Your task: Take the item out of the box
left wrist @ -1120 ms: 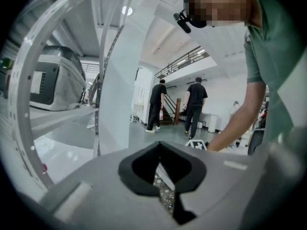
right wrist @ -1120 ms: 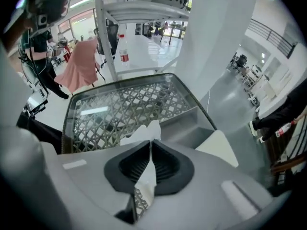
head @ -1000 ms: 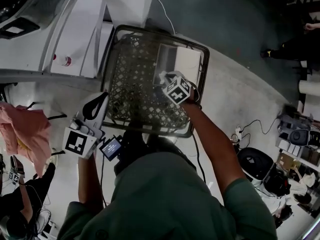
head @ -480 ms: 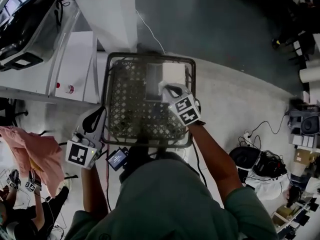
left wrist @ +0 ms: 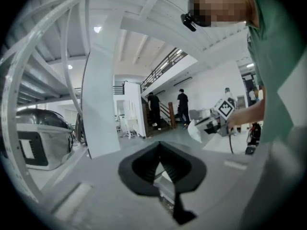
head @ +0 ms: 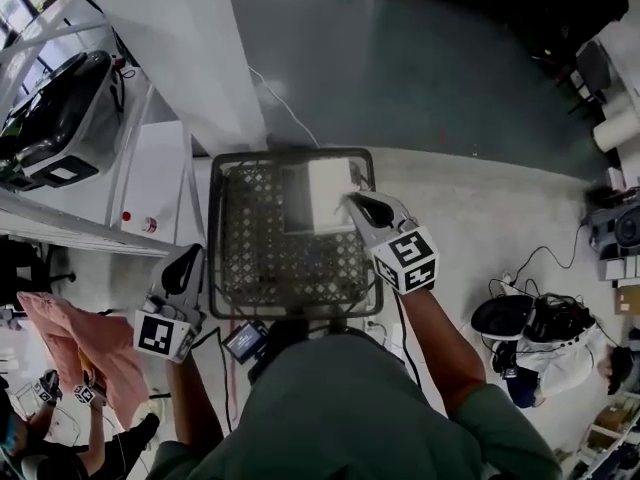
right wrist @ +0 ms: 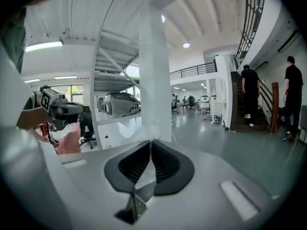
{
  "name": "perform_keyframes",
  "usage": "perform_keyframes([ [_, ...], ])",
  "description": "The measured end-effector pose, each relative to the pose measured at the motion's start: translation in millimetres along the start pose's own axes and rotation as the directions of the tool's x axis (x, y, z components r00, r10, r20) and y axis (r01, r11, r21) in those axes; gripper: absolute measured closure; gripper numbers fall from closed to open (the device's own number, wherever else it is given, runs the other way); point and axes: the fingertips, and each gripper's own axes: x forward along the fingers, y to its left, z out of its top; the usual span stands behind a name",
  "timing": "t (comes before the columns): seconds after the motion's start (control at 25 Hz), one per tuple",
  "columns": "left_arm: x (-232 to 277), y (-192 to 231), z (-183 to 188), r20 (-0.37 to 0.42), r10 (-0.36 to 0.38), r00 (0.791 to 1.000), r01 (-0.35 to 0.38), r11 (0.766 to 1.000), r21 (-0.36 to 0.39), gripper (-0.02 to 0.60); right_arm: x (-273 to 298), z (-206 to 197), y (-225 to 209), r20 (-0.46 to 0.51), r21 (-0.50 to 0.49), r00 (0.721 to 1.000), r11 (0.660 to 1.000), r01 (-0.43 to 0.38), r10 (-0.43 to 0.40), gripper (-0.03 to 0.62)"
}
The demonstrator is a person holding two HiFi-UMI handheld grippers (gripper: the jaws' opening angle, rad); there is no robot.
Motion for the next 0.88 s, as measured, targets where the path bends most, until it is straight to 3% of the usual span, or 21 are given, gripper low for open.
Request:
perform_keyframes([
  [0.52,-36.3,-60.8,53.6,0.084,0.006,0.996,-0.014,0.995,0.094,0.580,-126.9,78.8,25.2,0.267,-0.019,0.963,1.000,-0.017,0.021,0.576],
  [0.88,-51.0,-88.4,69.1,0.107,0.025,0.994,-0.036,0.994,0.104,0.580,-180.4,106.9,39.7,0.350,-0.077,0.936,0.997,-0.019,0.045,0.577],
])
